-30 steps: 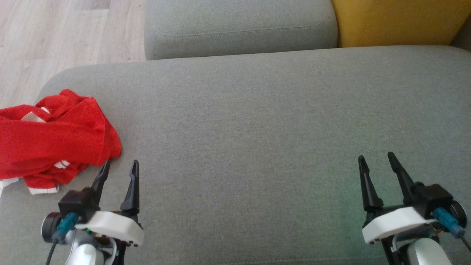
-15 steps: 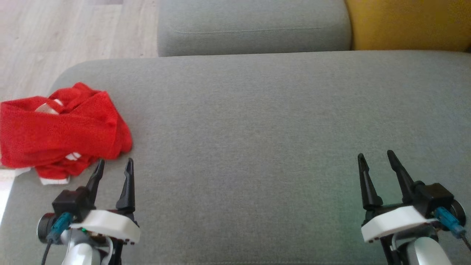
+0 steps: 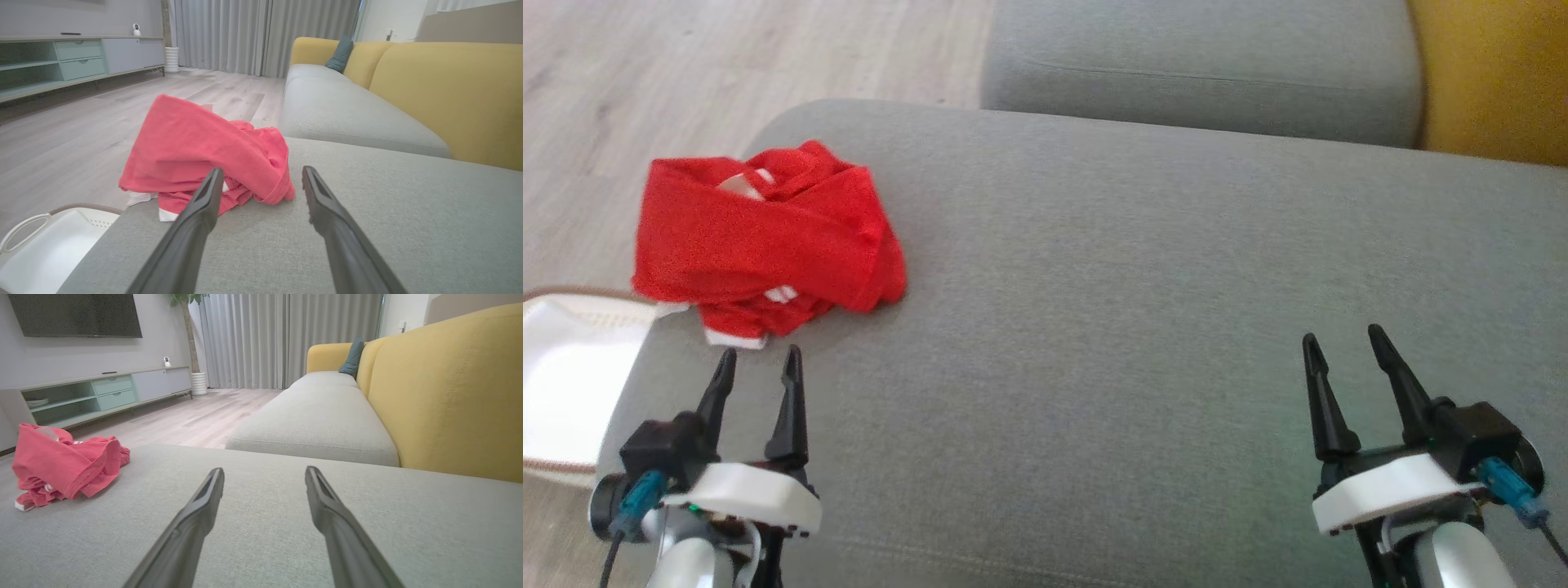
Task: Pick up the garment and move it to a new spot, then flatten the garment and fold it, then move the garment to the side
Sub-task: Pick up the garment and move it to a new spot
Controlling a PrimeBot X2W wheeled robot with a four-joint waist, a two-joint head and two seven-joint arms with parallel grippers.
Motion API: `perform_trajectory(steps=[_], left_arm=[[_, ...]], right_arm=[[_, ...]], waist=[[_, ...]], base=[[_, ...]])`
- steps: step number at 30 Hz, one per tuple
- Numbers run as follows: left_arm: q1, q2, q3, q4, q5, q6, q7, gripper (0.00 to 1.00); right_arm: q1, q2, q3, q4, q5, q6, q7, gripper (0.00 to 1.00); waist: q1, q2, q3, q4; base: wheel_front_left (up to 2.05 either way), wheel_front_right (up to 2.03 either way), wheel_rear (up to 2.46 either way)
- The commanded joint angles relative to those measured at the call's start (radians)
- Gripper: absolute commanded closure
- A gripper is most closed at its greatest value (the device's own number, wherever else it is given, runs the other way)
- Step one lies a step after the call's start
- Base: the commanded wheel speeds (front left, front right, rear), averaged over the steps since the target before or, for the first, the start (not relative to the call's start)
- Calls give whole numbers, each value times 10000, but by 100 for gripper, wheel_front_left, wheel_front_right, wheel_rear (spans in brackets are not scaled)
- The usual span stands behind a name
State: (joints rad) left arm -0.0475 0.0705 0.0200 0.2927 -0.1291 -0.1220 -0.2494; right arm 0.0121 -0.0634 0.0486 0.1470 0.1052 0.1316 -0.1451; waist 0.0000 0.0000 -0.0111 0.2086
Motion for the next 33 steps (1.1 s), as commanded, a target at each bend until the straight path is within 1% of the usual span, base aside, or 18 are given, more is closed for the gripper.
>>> perform_trajectory(steps=[1,8,14,28,33], left_arm=[[-519,185,417,-365,-56,40,-124,0],[-467,207,557,-423,-100,23,-124,0],[-456,184,629,-434,-127,10,-124,0],[-567,96,536,-456,-87,-19,-124,0],[-882,51,333,-365,-100,-35,-124,0]], right_arm=[[-342,5,236,-381,23,-9,-7,0],[-366,51,330,-403,104,-9,-23,0],[-364,79,341,-365,185,-9,-49,0],[-424,107,325,-339,128,-9,-42,0],[-598,102,417,-480,82,-9,92,0]], waist=[[0,0,7,254],[0,0,21,709],[0,0,29,836],[0,0,176,862],[0,0,641,633]], base=[[0,0,0],[0,0,0],[0,0,0],[0,0,0],[0,0,0]])
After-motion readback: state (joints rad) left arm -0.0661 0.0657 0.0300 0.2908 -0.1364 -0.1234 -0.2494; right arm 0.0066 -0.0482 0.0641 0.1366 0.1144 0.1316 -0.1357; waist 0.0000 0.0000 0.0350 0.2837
